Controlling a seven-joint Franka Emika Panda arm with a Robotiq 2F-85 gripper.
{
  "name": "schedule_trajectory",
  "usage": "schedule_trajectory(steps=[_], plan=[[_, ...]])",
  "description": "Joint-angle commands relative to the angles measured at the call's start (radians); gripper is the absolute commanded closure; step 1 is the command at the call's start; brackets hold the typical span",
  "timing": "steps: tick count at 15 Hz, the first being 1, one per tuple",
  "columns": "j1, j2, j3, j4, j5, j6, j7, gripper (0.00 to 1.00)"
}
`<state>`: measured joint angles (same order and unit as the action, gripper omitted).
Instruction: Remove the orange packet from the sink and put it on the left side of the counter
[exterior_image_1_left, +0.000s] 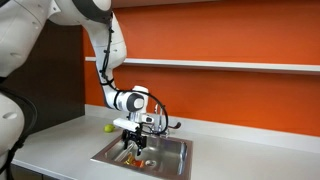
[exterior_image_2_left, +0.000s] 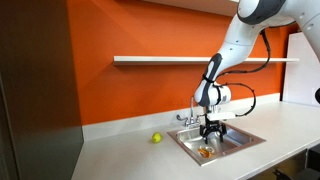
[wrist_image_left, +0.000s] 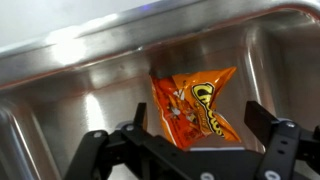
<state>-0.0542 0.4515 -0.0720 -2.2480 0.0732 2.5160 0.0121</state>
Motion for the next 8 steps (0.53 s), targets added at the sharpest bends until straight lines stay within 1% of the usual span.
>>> schedule_trajectory(steps=[1,8], plan=[[-0.025,0.053,0.033,0.03,0.021,0.016,-0.03,0.0],[-0.031,0.154,0.054,0.066,0.034,0.064,-0.029,0.0]])
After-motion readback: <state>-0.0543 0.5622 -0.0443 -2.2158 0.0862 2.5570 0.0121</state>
